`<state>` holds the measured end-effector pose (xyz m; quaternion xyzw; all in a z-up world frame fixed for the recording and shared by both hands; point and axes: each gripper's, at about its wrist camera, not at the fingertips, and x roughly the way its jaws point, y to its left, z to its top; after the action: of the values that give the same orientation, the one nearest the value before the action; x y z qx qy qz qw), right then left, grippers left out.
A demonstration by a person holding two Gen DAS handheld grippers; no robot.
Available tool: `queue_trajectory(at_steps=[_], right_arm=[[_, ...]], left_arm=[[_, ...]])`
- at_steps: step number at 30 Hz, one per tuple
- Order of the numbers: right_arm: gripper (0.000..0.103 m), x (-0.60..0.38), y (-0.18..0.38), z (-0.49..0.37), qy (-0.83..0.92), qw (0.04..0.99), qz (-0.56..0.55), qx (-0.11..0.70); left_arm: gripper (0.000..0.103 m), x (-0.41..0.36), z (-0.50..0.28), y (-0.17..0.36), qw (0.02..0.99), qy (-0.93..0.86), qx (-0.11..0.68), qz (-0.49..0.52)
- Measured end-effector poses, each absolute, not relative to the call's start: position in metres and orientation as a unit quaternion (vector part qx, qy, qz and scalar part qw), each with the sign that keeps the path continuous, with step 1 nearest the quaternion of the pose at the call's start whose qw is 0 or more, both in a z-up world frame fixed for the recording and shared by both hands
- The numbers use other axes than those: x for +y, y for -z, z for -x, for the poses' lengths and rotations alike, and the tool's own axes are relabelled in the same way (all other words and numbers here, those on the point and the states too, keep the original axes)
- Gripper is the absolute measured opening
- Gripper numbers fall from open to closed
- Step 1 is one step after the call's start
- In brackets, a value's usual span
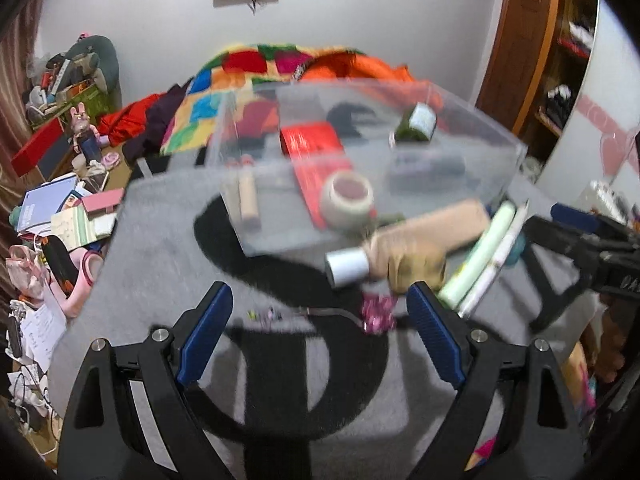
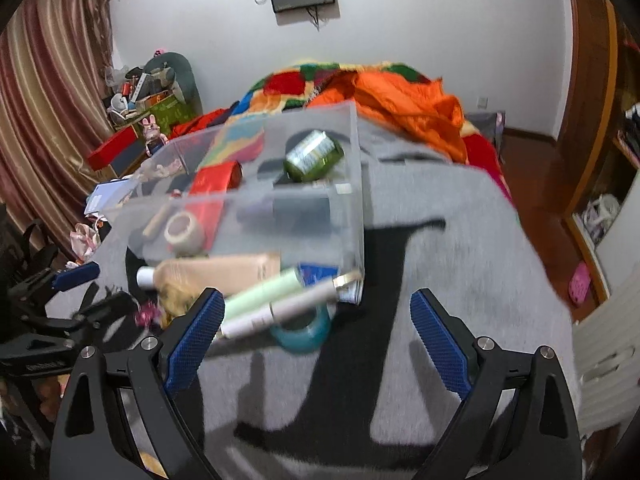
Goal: Organize objects
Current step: 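Grasp the pink charm with the left tool while the right tool grasps the white pen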
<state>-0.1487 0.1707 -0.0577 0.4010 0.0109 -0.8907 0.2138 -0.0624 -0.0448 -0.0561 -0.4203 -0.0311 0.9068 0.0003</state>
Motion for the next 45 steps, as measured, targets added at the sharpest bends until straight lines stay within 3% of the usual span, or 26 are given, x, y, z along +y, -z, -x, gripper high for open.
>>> queue_trajectory(at_steps=[8, 12, 23, 30, 37, 45], right_arm=[[0.093, 0.172, 0.077, 0.142, 0.880, 0.214, -0.425, 0.003], [0.091, 0.175, 0.080, 0.151, 0.874, 0.221, -0.431, -0.031], [0.043, 0.168, 0.075, 0.166, 0.869, 0.247, -0.426, -0.053], [0.025, 0.157, 0.068, 0.162, 0.881, 0.248, -0.402, -0.031], [0.012, 0.159, 0.053, 0.152, 0.893, 0.253, -0.373, -0.018], [0.011, 0.163, 0.044, 0.139, 0.898, 0.257, -0.358, -0.010]], left_arm=[[0.089, -0.032, 0.070, 0.076, 0.006, -0.900, -0.018, 0.436], [0.076, -0.029, 0.073, 0.077, 0.005, -0.903, -0.017, 0.430], [0.032, -0.024, 0.062, 0.074, 0.010, -0.910, -0.017, 0.414], [0.010, -0.027, 0.054, 0.070, 0.016, -0.909, -0.034, 0.415], [0.009, -0.028, 0.049, 0.067, 0.016, -0.910, -0.044, 0.413], [0.009, -0.026, 0.037, 0.044, 0.019, -0.921, -0.045, 0.386]])
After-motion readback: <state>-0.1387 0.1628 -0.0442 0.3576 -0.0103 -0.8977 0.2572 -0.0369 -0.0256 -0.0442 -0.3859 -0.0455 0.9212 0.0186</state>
